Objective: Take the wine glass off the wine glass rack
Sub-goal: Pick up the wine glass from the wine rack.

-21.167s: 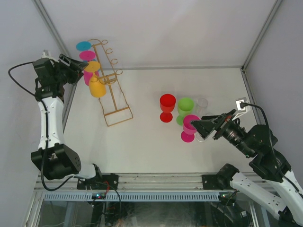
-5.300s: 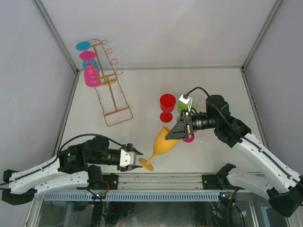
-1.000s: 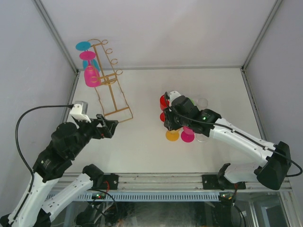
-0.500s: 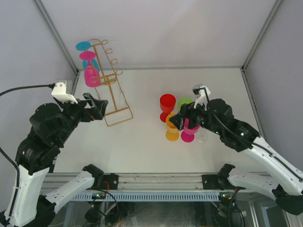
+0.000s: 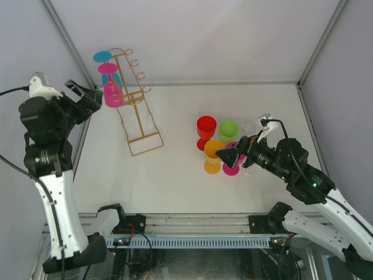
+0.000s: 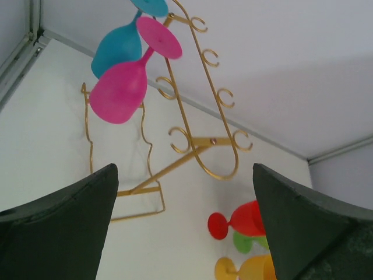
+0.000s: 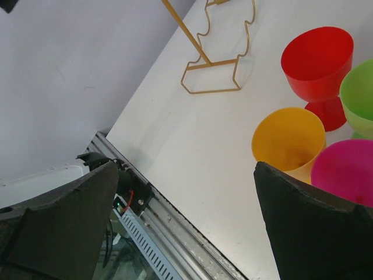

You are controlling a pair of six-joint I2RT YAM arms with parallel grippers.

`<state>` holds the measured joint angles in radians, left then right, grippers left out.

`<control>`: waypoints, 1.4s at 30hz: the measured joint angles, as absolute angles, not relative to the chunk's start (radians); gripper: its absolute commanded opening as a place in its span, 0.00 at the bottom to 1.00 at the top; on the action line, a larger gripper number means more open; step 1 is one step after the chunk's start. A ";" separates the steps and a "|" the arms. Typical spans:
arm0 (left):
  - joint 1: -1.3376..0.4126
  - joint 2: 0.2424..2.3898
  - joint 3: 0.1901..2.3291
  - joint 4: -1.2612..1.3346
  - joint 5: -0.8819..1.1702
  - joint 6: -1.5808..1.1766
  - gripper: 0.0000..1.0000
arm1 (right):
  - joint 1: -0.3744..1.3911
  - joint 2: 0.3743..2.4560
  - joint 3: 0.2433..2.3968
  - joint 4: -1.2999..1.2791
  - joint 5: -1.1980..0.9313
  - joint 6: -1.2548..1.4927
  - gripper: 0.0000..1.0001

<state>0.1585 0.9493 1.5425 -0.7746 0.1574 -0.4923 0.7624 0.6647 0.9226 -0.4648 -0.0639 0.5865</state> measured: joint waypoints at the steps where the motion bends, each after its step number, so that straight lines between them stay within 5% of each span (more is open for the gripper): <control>1: 0.200 0.963 1.528 -0.746 0.194 -0.519 1.00 | 0.762 0.660 0.923 -0.470 -0.061 0.590 1.00; 6: 0.348 1.047 1.411 -0.571 0.350 -0.707 0.97 | 0.762 0.628 0.923 -0.488 -0.053 0.611 1.00; 20: 0.361 1.231 1.342 -0.216 0.343 -0.984 0.91 | 0.762 0.586 0.923 -0.542 -0.041 0.621 1.00; 33: 0.290 1.360 1.405 -0.205 0.168 -0.994 0.89 | 0.761 0.588 0.923 -0.544 -0.035 0.624 1.00; 42: 0.276 1.478 1.501 -0.210 0.133 -1.003 0.75 | 0.760 0.582 0.923 -0.548 -0.034 0.630 1.00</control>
